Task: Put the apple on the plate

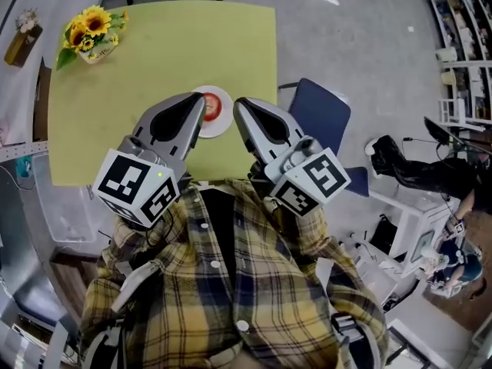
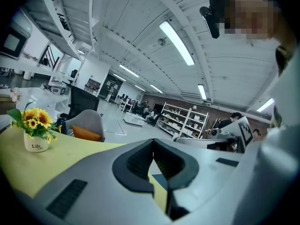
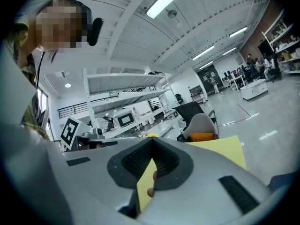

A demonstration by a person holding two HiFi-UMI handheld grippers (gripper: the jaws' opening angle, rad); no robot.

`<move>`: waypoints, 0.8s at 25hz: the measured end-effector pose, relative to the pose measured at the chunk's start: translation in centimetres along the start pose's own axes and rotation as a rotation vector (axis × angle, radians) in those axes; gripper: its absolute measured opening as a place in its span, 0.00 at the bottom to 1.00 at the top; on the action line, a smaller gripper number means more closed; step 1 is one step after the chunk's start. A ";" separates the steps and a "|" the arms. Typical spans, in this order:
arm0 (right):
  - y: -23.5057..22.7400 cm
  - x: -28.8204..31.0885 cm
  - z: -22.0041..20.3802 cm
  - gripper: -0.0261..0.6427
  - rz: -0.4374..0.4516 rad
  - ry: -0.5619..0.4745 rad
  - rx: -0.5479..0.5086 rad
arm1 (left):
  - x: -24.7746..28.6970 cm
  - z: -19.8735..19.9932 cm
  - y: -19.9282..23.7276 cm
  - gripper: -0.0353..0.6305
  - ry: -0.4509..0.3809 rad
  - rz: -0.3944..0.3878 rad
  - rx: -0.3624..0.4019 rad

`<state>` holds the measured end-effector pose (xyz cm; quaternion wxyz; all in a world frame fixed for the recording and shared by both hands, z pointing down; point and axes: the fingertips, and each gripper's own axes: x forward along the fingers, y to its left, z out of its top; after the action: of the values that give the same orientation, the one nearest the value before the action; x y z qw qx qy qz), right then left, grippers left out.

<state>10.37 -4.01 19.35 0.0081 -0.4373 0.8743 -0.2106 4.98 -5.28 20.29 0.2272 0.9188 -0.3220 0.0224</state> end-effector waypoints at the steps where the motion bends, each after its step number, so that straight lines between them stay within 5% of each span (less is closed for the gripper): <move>1: 0.0 0.1 0.0 0.03 0.001 0.008 -0.005 | 0.0 0.0 0.2 0.07 0.000 0.001 0.001; 20: 0.8 1.1 -0.5 0.03 -0.033 0.067 -0.026 | -2.0 0.6 1.1 0.07 0.003 0.015 -0.003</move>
<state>8.96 -4.20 19.70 -0.0305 -0.4442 0.8695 -0.2139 2.65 -5.12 19.86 0.2287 0.9160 -0.3286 0.0248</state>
